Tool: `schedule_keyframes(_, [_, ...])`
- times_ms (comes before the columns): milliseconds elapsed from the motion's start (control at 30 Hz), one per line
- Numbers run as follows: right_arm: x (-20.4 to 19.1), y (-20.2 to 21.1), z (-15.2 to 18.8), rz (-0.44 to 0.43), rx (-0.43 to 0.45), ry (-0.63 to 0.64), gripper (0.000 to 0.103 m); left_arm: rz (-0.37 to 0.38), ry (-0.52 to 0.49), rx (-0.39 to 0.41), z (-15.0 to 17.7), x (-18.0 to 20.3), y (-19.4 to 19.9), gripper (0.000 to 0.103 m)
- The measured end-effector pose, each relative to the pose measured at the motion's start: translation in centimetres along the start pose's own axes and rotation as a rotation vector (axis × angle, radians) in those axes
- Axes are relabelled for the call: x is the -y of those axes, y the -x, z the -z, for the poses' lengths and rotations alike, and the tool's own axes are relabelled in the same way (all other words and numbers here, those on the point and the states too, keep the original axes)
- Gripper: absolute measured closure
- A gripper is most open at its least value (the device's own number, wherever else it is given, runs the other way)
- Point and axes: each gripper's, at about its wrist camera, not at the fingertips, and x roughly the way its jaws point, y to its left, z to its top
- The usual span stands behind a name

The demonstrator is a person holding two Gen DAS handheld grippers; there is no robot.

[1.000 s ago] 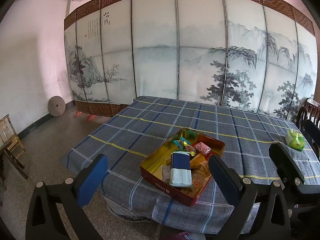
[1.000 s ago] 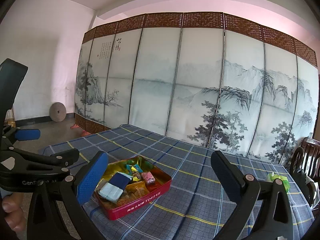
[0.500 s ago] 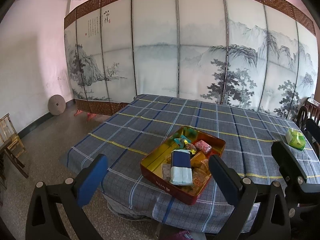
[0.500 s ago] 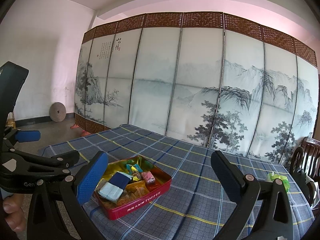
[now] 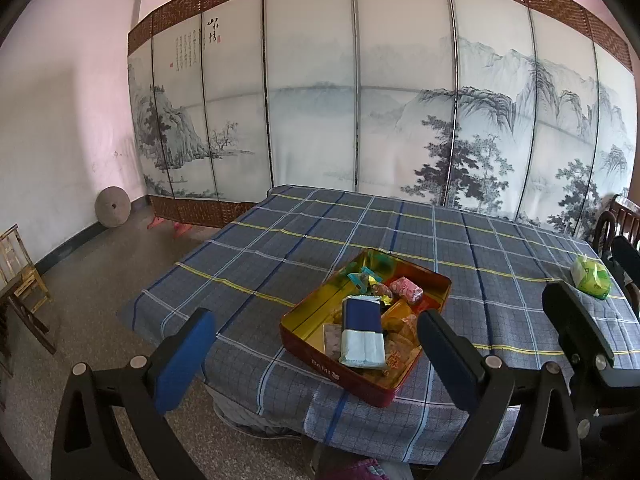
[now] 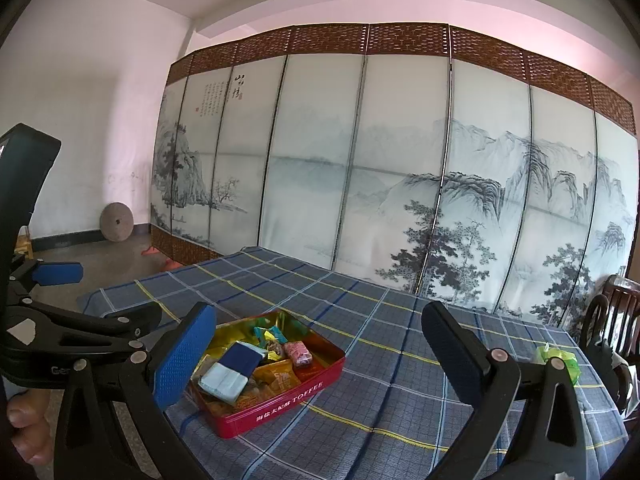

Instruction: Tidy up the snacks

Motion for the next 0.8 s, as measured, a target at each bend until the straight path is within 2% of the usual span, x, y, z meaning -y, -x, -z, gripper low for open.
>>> schedule_keyframes(800, [-0.17,-0.15,0.25,-0.008,-0.004,0.002,0.001,-0.003,0.006,-0.017,0.11,-0.03,-0.12,0.001])
